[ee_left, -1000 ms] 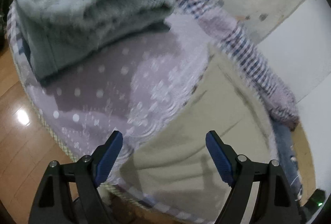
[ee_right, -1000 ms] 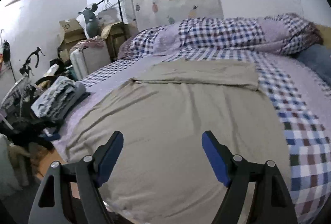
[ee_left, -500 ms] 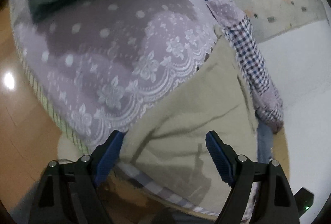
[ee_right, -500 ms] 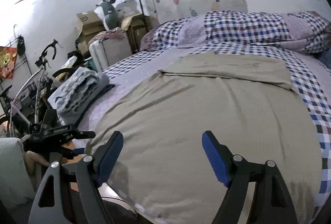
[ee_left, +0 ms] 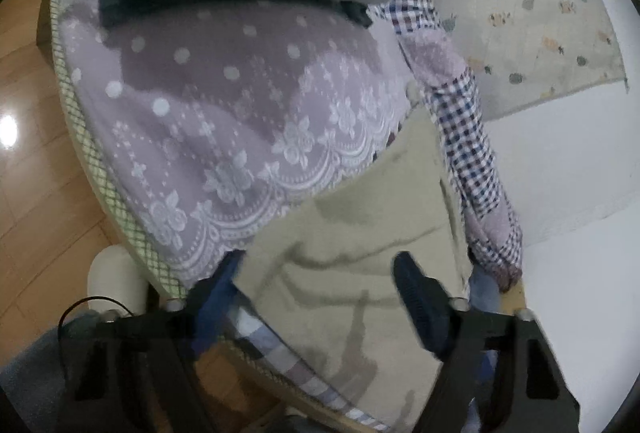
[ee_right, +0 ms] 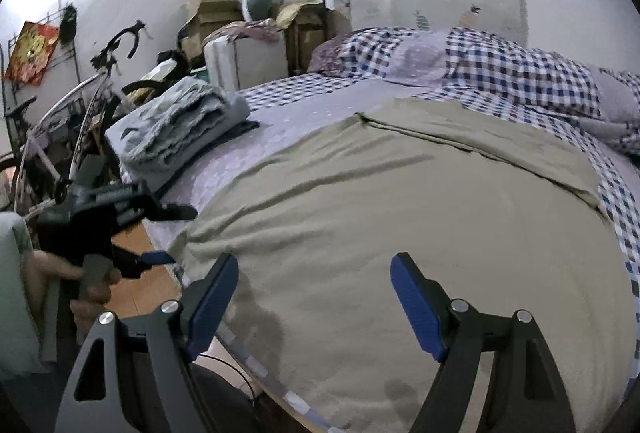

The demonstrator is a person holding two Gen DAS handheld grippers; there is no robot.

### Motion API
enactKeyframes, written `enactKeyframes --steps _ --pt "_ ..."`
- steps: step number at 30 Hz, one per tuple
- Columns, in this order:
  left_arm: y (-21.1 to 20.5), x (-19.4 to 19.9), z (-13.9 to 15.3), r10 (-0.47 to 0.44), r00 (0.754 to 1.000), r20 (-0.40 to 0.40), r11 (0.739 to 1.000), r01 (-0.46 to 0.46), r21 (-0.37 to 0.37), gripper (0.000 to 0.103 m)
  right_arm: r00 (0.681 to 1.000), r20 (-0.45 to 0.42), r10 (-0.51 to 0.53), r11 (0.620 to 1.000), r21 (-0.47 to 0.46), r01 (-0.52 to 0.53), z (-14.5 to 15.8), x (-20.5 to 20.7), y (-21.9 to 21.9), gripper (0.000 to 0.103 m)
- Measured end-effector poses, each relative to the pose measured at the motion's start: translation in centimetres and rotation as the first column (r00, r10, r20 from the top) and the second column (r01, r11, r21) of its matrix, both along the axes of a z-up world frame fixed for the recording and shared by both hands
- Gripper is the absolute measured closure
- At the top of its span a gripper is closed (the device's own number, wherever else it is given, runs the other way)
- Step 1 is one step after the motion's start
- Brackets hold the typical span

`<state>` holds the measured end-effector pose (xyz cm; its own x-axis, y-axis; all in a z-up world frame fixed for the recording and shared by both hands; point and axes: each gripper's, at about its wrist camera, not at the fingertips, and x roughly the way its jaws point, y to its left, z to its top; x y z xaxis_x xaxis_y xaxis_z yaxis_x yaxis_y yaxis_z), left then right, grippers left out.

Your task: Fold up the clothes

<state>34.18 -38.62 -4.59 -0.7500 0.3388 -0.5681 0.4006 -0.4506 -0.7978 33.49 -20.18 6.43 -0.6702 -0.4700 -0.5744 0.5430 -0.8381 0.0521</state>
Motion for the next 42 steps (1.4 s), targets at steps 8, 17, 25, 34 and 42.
enactKeyframes --steps 8,17,25,34,42 --pt "-0.2 -0.5 0.0 -0.002 1.0 -0.001 0.999 0.002 0.04 0.092 0.998 -0.018 0.068 0.997 0.049 -0.067 -1.1 0.0 -3.0 0.021" --pt "-1.0 1.3 2.1 0.015 0.993 -0.114 0.99 0.001 0.143 0.093 0.946 -0.128 0.298 0.938 0.224 -0.265 -3.3 2.7 -10.3 0.021" --pt "-2.0 1.9 2.7 0.014 0.989 -0.146 0.979 0.016 0.205 0.094 0.883 -0.243 0.401 0.864 0.422 -0.276 -6.1 3.9 -15.2 0.036" --pt "-2.1 1.6 1.5 0.047 0.994 -0.098 0.965 -0.02 0.26 0.068 0.886 -0.248 0.391 0.855 0.455 -0.25 -7.3 1.5 -17.3 0.1" --pt "-0.8 0.7 0.3 0.03 0.996 -0.086 0.944 0.0 0.33 0.036 0.902 -0.231 0.366 0.893 0.362 -0.269 -4.8 0.8 -16.7 0.101"
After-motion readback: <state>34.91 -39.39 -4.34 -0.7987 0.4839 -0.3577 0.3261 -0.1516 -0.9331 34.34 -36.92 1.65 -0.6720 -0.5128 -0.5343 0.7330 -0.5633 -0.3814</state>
